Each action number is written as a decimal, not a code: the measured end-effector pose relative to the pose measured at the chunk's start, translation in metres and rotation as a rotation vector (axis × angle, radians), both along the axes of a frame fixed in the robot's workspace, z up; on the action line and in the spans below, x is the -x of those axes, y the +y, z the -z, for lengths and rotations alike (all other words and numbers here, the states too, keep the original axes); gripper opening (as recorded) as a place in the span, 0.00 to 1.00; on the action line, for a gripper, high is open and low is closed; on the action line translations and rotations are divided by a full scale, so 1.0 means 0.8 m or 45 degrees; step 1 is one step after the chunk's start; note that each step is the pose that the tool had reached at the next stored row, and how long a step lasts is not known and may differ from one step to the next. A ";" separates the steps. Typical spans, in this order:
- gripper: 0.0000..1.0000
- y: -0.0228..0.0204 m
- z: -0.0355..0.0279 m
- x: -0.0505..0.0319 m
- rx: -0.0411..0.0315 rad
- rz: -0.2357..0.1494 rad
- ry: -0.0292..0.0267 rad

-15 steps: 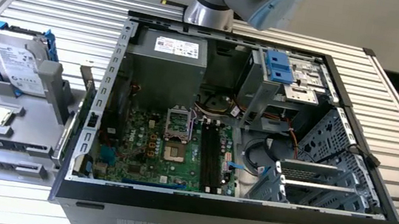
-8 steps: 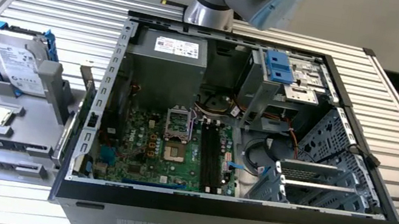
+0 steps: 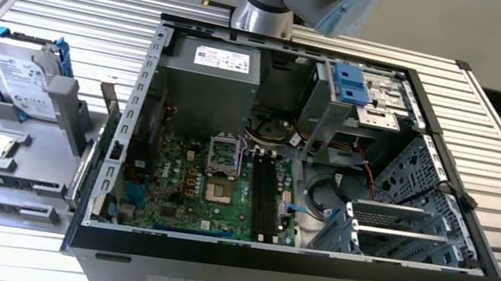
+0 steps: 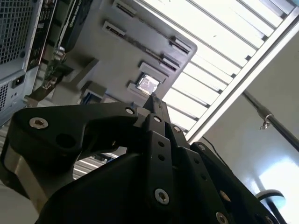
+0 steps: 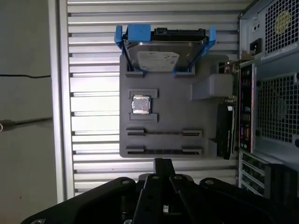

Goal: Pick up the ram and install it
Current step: 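Reach for the ram, then pick up the ram and move it above insertion slot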

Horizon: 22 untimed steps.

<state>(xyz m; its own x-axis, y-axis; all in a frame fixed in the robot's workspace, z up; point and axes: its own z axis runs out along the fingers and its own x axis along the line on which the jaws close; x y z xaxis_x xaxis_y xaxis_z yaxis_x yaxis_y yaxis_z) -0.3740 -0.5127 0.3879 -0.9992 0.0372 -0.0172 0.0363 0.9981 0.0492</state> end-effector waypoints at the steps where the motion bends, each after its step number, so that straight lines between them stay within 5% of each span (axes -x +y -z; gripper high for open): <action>1: 0.00 -0.0040 0.0002 0.000 0.0000 0.001 0.0006; 6: 0.00 -0.0217 0.0012 0.000 0.0001 0.006 0.0037; 10: 0.00 -0.0216 0.0012 0.000 0.0000 0.006 0.0068; 12: 0.00 -0.0217 0.0010 -0.001 0.0047 0.005 0.0393; 13: 0.00 -0.0216 0.0011 -0.001 0.0060 0.005 0.0429; 22: 0.00 -0.0216 0.0010 -0.001 0.0060 0.006 0.0468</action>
<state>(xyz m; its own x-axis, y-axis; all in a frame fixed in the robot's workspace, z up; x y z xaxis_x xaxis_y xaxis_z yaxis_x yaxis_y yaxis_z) -0.3729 -0.5300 0.3871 -0.9990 0.0415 0.0193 0.0423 0.9982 0.0430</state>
